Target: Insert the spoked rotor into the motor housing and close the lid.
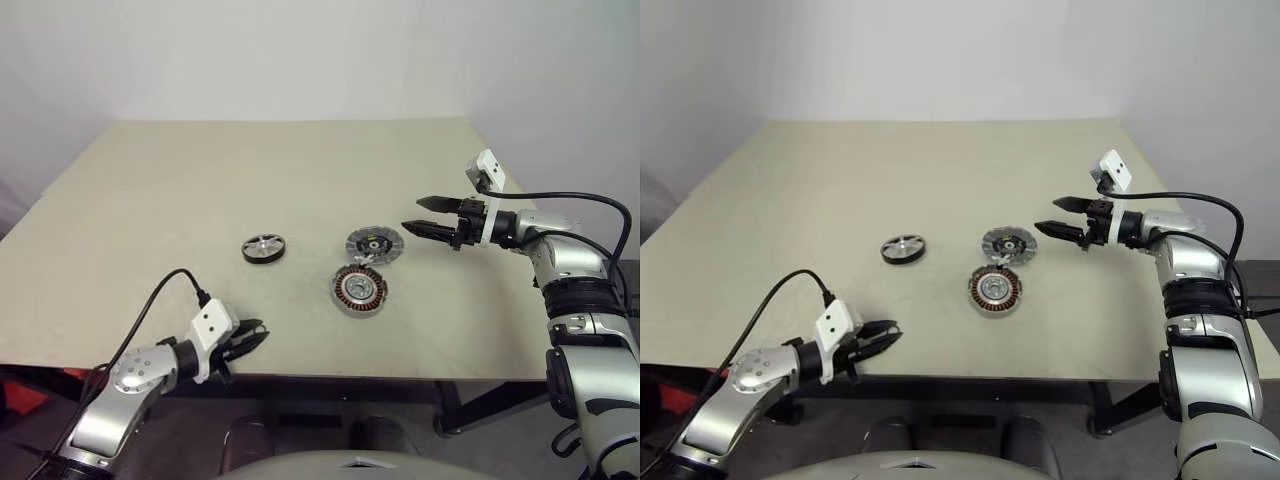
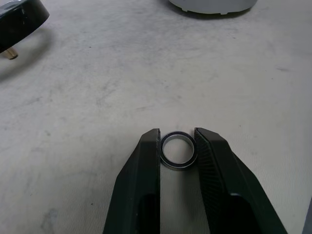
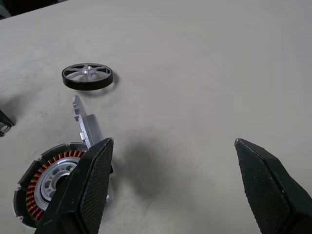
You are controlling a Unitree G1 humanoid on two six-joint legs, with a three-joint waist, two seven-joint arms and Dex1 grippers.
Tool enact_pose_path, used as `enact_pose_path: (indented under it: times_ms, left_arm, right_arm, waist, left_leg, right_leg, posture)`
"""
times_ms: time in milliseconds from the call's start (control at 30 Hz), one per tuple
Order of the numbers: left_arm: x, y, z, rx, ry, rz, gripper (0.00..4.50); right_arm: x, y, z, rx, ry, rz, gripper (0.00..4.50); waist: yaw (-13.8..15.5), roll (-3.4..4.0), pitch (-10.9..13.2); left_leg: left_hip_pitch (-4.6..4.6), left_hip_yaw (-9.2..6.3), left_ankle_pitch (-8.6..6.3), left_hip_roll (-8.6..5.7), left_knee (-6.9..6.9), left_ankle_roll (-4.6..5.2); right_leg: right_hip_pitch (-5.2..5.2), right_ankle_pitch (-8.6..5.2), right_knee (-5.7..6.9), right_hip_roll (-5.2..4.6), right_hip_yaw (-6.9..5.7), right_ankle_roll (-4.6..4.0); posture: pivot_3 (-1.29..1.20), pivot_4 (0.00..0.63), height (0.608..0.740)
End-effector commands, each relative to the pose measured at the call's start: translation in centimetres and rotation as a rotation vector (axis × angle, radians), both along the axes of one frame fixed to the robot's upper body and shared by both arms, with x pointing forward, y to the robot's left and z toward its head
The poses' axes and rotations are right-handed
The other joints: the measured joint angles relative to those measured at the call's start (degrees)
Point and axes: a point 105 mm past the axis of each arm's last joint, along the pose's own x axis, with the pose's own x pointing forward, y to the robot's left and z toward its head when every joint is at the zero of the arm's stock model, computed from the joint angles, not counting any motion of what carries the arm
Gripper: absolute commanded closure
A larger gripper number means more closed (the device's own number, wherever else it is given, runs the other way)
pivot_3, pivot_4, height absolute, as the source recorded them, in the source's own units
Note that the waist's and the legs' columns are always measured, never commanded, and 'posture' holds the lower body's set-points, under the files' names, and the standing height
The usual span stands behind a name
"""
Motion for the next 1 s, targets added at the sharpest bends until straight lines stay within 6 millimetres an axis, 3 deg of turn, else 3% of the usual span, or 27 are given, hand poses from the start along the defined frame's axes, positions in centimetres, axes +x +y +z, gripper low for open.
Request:
enact_pose_path:
  times_ms: [33, 333, 733, 1000]
  left_arm:
    - [0.7, 0.2, 0.2, 0.020, -0.008, 0.036, 3.78]
    - [2.9, -1.1, 4.2, -0.107, -0.092, 0.077, 3.78]
    - [5.7, -3.3, 7.6, -0.244, -0.077, 0.022, 3.78]
    - [6.8, -5.0, 8.1, -0.257, 0.000, -0.094, 3.78]
  right_arm:
    - [0.4, 0.3, 1.6, 0.000, -0.062, 0.012, 0.00]
    - [0.5, 0.5, 1.6, 0.000, -0.064, 0.013, 0.00]
    - [0.6, 0.8, 1.6, 0.010, -0.074, 0.008, 0.00]
    - [0.6, 1.0, 1.5, 0.033, -0.094, -0.007, 0.00]
  waist:
    - [0.04, 0.00, 0.00]
    - [-0.06, -0.03, 0.02]
    - [0.18, -0.04, 0.02]
    - [-0.03, -0.04, 0.02]
  left_leg:
    - [0.00, 0.00, 0.00, 0.00, 0.00, 0.00]
    - [-0.01, -0.01, 0.09, 0.02, 0.00, -0.01]
    - [-0.31, 0.00, 0.07, 0.02, 0.01, 0.06]
    - [-0.31, 0.00, 0.10, 0.02, 0.04, 0.05]
  right_leg:
    - [0.00, 0.00, 0.00, 0.00, 0.00, 0.00]
    - [-0.01, -0.03, 0.01, 0.01, -0.01, 0.05]
    - [-0.24, 0.20, 0.00, 0.01, -0.05, -0.34]
    - [-0.24, 0.20, 0.03, 0.01, -0.04, -0.35]
  posture:
    - [0.00, 0.000, 0.740]
    - [0.00, 0.000, 0.740]
    - [0.00, 0.000, 0.740]
    - [0.00, 0.000, 0.740]
